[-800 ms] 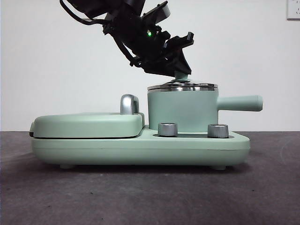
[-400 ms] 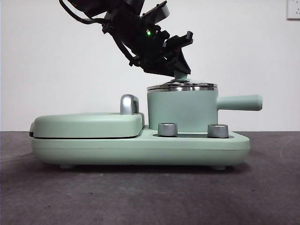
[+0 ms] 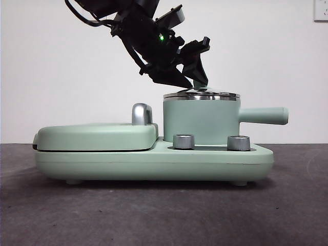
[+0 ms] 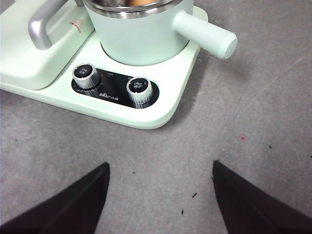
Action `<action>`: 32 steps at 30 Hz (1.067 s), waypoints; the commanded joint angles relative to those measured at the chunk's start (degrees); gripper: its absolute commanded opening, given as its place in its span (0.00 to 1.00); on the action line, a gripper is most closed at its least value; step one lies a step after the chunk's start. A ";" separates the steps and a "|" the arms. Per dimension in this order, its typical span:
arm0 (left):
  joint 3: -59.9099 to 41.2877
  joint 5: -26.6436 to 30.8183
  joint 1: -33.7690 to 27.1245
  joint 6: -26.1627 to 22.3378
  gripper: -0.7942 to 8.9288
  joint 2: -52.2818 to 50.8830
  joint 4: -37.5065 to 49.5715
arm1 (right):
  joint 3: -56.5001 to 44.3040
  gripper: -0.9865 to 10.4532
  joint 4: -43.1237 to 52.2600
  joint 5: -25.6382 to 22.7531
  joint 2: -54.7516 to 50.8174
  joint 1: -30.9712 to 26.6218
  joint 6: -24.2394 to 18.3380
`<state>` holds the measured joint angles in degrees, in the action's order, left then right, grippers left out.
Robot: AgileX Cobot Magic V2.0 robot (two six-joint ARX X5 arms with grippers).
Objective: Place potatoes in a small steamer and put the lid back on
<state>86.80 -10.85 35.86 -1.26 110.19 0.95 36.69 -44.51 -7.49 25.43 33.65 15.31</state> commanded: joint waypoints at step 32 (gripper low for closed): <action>-33.18 0.09 -4.52 9.90 0.31 -52.81 -24.04 | 0.07 0.37 14.95 8.11 13.03 0.39 -6.16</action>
<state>54.24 -10.72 31.14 7.14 57.89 -23.81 36.69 -31.07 0.08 37.30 33.65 10.24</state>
